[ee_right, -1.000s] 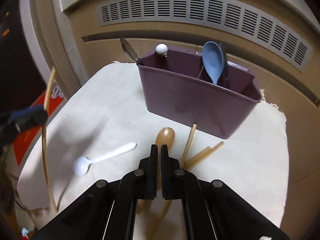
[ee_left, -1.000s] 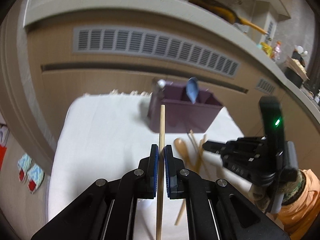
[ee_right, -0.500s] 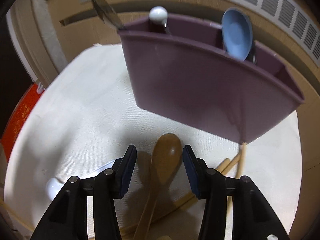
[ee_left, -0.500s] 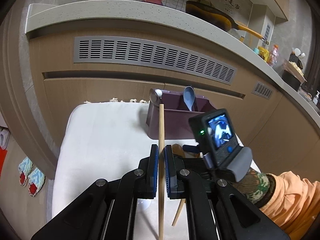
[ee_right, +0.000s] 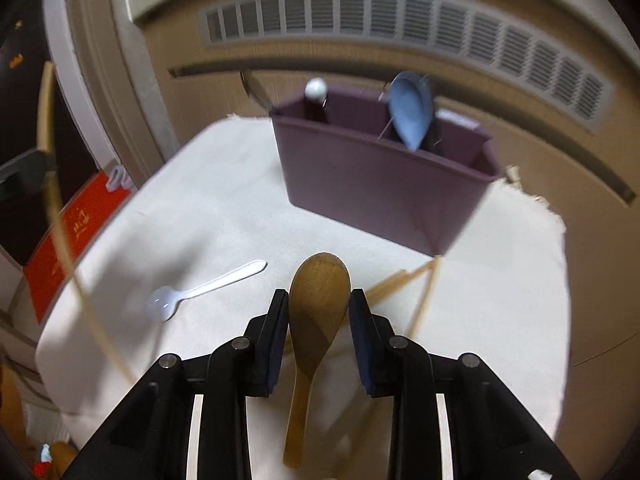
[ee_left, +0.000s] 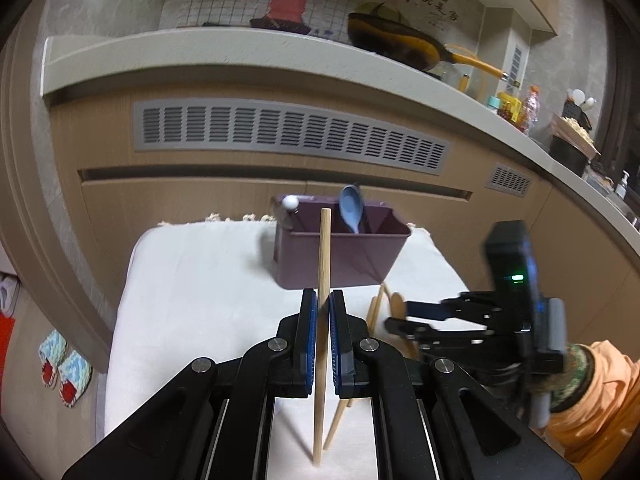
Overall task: Organize utensils
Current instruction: 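Close the right tool on the wooden spoon handle and lift it, then carry the chopstick and wooden spoon over the caddy with both tools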
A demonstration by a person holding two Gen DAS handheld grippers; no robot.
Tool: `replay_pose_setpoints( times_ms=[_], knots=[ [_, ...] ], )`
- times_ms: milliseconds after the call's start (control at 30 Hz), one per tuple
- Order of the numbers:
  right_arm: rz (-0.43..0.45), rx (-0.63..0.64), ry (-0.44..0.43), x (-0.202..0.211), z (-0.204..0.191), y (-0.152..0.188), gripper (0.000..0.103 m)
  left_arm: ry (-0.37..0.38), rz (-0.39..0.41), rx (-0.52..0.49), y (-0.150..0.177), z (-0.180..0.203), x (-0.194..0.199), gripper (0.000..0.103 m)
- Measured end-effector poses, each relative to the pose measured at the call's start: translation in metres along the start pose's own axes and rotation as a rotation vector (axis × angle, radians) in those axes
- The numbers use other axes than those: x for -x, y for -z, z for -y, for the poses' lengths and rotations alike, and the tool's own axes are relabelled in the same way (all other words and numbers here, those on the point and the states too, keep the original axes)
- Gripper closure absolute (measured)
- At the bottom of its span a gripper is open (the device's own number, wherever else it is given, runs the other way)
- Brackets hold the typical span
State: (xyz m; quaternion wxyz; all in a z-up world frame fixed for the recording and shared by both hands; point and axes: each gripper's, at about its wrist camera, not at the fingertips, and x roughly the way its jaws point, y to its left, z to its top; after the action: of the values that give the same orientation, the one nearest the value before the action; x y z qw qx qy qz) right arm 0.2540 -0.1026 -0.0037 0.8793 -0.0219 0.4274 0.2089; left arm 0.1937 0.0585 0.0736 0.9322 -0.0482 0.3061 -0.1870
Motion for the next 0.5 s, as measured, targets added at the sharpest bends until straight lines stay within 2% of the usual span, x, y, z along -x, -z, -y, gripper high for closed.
replay_pose_setpoints(
  times_ms=[133,300,400,500],
  knots=[
    [0.073,0.003,0.005,0.038,0.006,0.002,0.075,-0.001,0.014,-0.028,-0.006,0.016,0.005,0.097],
    [0.181,0.004,0.021,0.08,0.01,-0.013,0.075,0.003,0.043,-0.065,-0.023,0.035,0.007,0.097],
    [0.245,0.01,0.048,0.103,0.015,-0.028,0.075,0.007,0.08,-0.089,-0.045,0.046,0.008,0.097],
    [0.331,0.026,0.092,0.128,0.022,-0.056,0.075,-0.011,0.136,-0.127,-0.081,0.056,0.009,0.097]
  ],
)
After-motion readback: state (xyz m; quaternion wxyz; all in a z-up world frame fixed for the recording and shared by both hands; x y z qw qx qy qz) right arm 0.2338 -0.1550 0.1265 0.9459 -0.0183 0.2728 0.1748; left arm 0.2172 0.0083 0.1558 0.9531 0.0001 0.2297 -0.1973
